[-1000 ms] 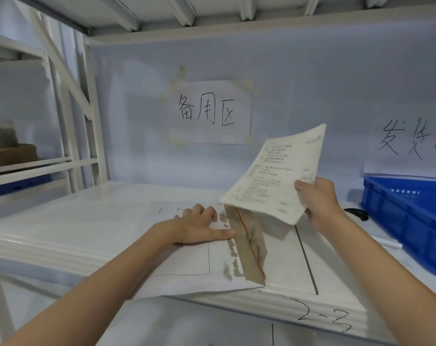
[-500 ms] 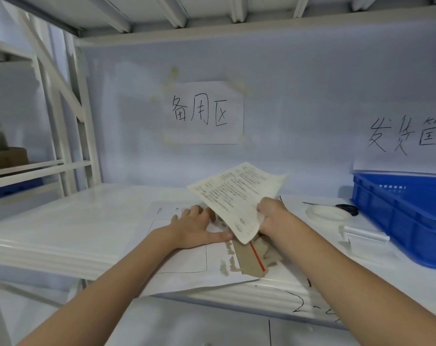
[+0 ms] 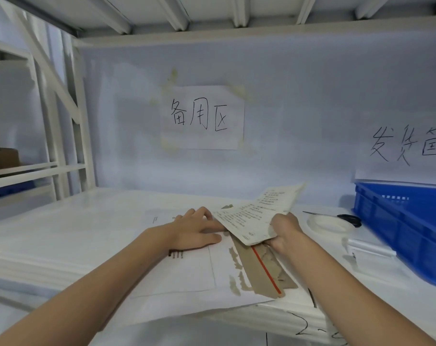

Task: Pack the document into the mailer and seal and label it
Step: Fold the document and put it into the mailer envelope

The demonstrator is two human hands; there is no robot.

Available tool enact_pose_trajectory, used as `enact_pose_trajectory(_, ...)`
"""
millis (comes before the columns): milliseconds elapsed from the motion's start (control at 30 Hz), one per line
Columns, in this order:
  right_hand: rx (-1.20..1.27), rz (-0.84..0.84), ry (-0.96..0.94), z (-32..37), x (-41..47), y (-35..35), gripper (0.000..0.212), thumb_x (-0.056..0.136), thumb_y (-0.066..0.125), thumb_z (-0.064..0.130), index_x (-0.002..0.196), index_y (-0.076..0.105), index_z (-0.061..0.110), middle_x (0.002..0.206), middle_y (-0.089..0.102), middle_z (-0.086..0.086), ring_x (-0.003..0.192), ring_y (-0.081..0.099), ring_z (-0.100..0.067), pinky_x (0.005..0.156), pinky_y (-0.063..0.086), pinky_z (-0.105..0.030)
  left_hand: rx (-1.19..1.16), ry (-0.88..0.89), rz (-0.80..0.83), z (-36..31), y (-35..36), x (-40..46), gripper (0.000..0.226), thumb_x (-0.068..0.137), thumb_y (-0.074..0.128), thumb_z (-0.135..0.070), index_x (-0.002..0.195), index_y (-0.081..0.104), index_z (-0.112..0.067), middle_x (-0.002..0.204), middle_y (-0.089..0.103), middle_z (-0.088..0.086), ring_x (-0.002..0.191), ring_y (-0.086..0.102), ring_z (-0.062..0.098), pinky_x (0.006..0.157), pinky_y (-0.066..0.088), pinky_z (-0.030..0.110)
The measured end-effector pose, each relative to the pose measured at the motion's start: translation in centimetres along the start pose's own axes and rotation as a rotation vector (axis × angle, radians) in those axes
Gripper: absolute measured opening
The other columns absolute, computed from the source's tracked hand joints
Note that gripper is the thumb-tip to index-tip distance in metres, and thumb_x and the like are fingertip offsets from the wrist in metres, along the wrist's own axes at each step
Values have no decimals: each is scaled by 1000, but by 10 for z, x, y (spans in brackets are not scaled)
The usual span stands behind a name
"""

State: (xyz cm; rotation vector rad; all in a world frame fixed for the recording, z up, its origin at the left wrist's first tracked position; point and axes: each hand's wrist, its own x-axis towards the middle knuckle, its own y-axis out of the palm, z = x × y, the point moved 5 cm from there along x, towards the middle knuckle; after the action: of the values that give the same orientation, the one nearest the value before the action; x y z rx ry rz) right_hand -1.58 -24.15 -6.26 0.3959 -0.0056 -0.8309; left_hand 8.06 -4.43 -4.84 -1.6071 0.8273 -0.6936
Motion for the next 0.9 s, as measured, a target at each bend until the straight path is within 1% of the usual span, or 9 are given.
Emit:
enact_pose_trajectory(100,49,-21,10,2,7,-6,40,95,29,-11,117,58,7,111,68,-17,95,68,-39,85,53,-62,-65,38,35,-3,2,4,41,94,38,-58,134,36,-68,129,31,-13,123,35,17,112,28,43)
enact_pose_trajectory(167,75,-28,25,1,12,-9,41,95,29,-11,117,58,6,112,68,-18,96,67,-40,87,52,-64,-86,53,40,-5,3,5,40,94,39,-56,133,41,-66,127,32,-11,120,40,15,112,31,42)
enact_pose_trajectory(300,91,-50,27,0,20,-13,46,93,28,-10,124,56,9,113,69,-17,95,68,-41,82,52,-67,-140,56,-37,-8,1,7,34,97,45,-49,130,51,-57,124,34,-10,120,46,15,104,36,35)
enact_pose_trajectory(433,-2,-88,-71,8,19,-18,43,94,29,-7,123,55,12,111,69,-10,91,69,-34,77,58,-56,-99,69,-59,-10,0,9,30,95,45,-55,124,52,-58,123,33,-13,102,52,13,98,42,37)
enact_pose_trajectory(533,-80,-55,-144,13,15,-16,39,93,33,-3,118,58,13,110,70,-8,91,70,-31,76,60,-52,-102,104,-110,-9,2,12,30,91,45,-61,119,55,-55,123,33,-15,95,53,10,94,45,39)
enact_pose_trajectory(633,-147,-30,-196,17,12,-15,36,91,36,0,114,59,15,108,71,-8,94,70,-31,81,59,-53,-124,138,-133,-11,3,14,28,91,47,-61,115,56,-51,123,33,-15,97,54,9,93,46,37)
enact_pose_trajectory(700,-214,-11,-235,20,9,-12,37,91,35,1,115,58,18,111,69,-6,98,68,-29,84,58,-52,-118,161,-133,-12,4,14,27,92,49,-58,116,55,-47,126,32,-15,100,51,9,93,45,35)
enact_pose_trajectory(833,-431,26,-354,31,-3,-6,33,97,31,7,116,54,21,113,66,-3,102,64,-25,84,56,-41,-136,214,-159,-14,3,13,26,92,49,-58,114,51,-44,129,32,-21,109,46,8,94,43,34)
enact_pose_trajectory(900,-507,39,-393,39,-8,-6,36,97,30,5,117,55,20,113,65,-2,104,63,-24,85,55,-40,-120,226,-162,-15,3,13,28,93,49,-57,115,49,-40,127,37,-21,111,44,8,95,42,34)
